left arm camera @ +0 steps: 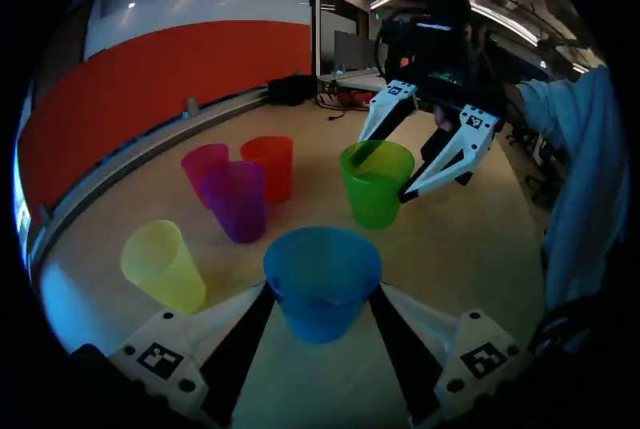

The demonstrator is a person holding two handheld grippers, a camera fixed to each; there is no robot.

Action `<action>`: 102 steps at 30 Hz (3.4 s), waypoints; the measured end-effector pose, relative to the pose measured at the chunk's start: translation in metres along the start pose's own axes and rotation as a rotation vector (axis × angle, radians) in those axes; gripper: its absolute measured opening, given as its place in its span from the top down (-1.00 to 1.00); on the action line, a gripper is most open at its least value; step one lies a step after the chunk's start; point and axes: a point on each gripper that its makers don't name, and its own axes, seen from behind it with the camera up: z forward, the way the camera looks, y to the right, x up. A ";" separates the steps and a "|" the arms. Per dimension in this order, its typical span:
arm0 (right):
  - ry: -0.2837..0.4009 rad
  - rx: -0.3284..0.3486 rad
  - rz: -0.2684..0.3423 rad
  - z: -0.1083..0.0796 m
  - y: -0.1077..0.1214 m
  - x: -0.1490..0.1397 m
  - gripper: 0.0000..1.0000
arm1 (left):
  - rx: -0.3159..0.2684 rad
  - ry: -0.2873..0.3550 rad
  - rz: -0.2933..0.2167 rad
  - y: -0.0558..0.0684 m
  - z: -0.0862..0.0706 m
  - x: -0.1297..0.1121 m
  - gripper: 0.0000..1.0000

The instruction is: Pour water

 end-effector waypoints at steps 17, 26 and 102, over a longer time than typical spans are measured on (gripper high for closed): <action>-0.003 -0.012 0.005 0.005 0.001 -0.006 -0.78 | 0.023 -0.031 0.004 -0.005 -0.008 -0.013 -0.69; -0.004 -0.021 0.010 0.010 0.002 -0.012 -0.78 | 0.033 -0.057 0.012 -0.004 -0.011 -0.018 -0.96; 0.387 -0.652 0.231 -0.136 0.070 -0.003 -0.99 | 0.574 0.317 -0.214 -0.063 -0.141 -0.001 -0.96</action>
